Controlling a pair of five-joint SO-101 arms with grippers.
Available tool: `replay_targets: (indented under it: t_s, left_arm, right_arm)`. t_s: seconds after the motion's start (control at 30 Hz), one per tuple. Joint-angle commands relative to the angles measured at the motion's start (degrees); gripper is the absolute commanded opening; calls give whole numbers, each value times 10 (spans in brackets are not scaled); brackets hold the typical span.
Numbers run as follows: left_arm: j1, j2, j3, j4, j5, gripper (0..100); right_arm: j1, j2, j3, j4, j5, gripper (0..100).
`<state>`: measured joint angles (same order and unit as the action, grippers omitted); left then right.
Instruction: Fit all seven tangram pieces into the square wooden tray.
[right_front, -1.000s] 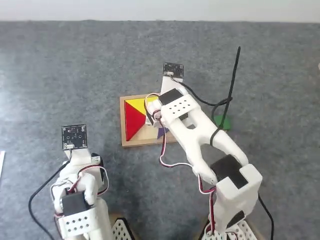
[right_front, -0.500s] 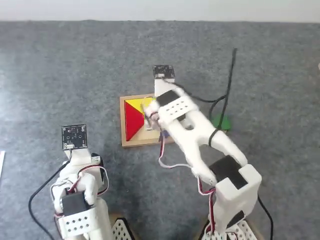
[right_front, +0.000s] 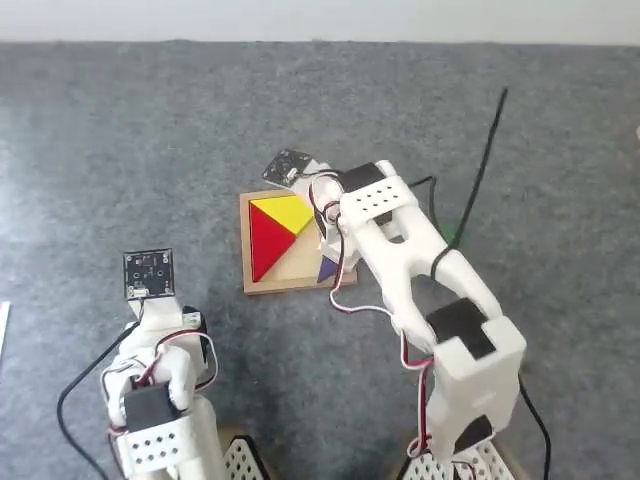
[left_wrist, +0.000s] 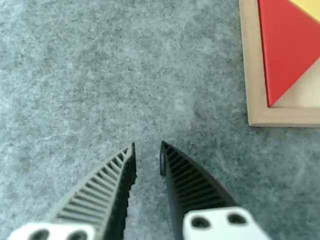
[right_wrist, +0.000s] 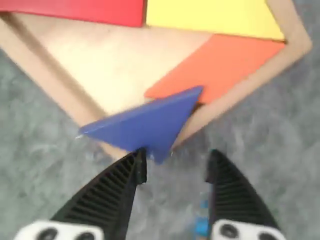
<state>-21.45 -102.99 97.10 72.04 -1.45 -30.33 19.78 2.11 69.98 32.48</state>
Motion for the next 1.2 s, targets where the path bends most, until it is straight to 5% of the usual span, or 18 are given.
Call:
replay_targets:
  t_s: [0.0, 0.27, 0.57, 0.73, 0.93, 1.17]
  left_arm:
    - [-4, -11, -7, 2, -1, 80]
    - [-4, -11, -7, 2, -1, 80]
    - [-4, -11, -7, 2, -1, 80]
    - [-4, -11, -7, 2, -1, 80]
    - [-4, -11, -7, 2, -1, 80]
    - [-4, -11, -7, 2, -1, 80]
  right_arm:
    - [4, 10, -6, -29, 34, 132]
    - [-28, 15, -6, -20, 32, 133]
    - [-19, 16, -91, 116, -103, 131]
    - [12, 16, -152, 124, -120, 131]
    - [-36, 15, -156, 127, -140, 131]
    - [120, -107, -151, 203, -76, 129]
